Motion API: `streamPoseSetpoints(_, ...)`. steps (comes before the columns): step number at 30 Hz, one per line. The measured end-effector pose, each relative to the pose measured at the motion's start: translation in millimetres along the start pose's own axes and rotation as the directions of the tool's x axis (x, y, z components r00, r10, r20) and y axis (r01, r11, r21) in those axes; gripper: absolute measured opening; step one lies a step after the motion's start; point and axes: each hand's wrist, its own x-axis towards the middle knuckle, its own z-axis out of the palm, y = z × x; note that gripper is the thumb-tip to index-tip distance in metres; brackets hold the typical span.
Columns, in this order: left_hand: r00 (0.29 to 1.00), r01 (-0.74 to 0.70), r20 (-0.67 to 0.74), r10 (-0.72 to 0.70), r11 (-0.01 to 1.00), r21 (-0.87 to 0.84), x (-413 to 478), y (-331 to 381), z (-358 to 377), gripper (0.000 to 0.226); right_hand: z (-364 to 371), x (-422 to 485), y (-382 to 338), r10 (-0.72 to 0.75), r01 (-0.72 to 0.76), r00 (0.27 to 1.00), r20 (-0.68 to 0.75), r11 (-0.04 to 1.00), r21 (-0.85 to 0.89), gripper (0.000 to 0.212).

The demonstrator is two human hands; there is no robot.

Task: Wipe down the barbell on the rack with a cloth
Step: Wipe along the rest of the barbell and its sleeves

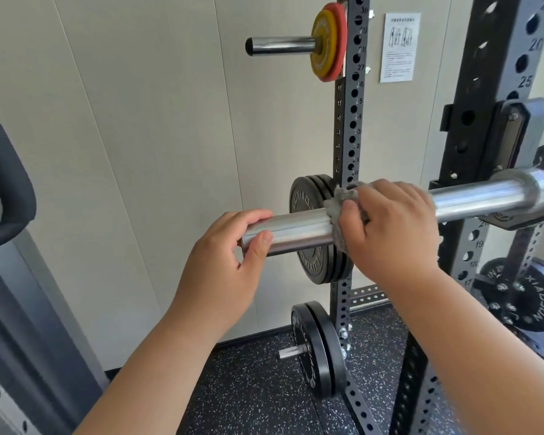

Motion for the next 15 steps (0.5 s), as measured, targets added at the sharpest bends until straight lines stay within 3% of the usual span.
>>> streamPoseSetpoints(3,1.0,0.004,-0.001,-0.004,1.0,-0.003,1,1,1,0.031,-1,-4,-15,0.11,-0.11,0.994,-0.02,0.994,0.008,0.033)
streamPoseSetpoints(7,0.999,0.027,0.022,-0.027,1.0,-0.012,5,1,-1,0.03,3,-24,-48,-0.094,0.096,0.995,-0.03,0.991,0.096,0.031)
streamPoseSetpoints(10,0.999,0.037,0.023,-0.037,0.999,0.005,5,0,-4,0.028,0,-16,-23,-0.212,0.21,0.977,0.009,0.974,0.087,0.032)
streamPoseSetpoints(15,0.999,0.029,0.024,-0.032,0.992,0.123,4,2,-3,0.036,-4,-4,17,0.036,-0.036,0.999,-0.041,0.999,0.008,0.037)
